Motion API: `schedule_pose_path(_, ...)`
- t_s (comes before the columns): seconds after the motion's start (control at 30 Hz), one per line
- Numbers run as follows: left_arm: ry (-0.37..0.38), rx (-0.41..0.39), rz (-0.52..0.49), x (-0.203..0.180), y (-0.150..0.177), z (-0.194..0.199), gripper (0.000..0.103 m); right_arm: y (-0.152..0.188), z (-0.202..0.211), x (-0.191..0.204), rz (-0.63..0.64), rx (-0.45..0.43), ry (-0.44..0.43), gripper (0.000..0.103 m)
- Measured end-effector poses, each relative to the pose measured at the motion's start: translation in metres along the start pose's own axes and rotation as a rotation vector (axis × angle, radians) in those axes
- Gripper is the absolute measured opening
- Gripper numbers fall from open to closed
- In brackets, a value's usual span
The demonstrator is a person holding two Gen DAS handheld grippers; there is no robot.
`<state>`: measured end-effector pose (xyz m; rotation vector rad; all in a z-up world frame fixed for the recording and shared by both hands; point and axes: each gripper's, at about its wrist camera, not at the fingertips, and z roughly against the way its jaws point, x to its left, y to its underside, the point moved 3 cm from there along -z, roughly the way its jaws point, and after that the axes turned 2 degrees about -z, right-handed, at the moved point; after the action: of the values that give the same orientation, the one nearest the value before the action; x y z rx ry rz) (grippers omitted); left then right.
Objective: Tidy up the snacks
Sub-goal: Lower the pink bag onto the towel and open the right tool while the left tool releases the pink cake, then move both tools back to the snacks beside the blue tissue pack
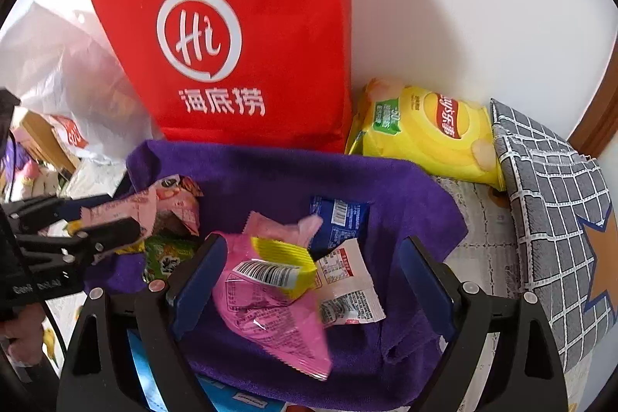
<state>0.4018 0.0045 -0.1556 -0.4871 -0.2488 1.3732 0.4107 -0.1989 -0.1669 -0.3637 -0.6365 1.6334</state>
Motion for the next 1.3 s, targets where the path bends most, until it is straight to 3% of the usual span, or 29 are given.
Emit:
schedule_pose_path(0.33, -0.006, 0.01, -0.01, -0.003, 0.0, -0.001, 0.056, -0.007, 0.021, -0.002, -0.035, -0.066, -0.027, 0.09)
schedule_pose_path(0.67, 0.055, -0.009, -0.005, -0.004, -0.002, 0.016, 0.069, -0.008, 0.039, 0.008, -0.042, -0.125, -0.042, 0.09)
schedule_pose_path(0.83, 0.049, -0.045, -0.025, -0.006, -0.001, 0.034, 0.072, -0.004, 0.055, 0.007, -0.073, -0.16, -0.019, 0.09)
schedule_pose_path(1.17, 0.026, -0.197, -0.019, 0.0, -0.004, 0.095, 0.072, 0.021, 0.109, -0.006, -0.067, -0.198, 0.138, 0.089)
schedule_pose_path(1.3, 0.009, -0.231, 0.0, 0.0, 0.005, 0.121, 0.072, 0.038, 0.126, -0.01, -0.107, -0.168, 0.116, 0.089)
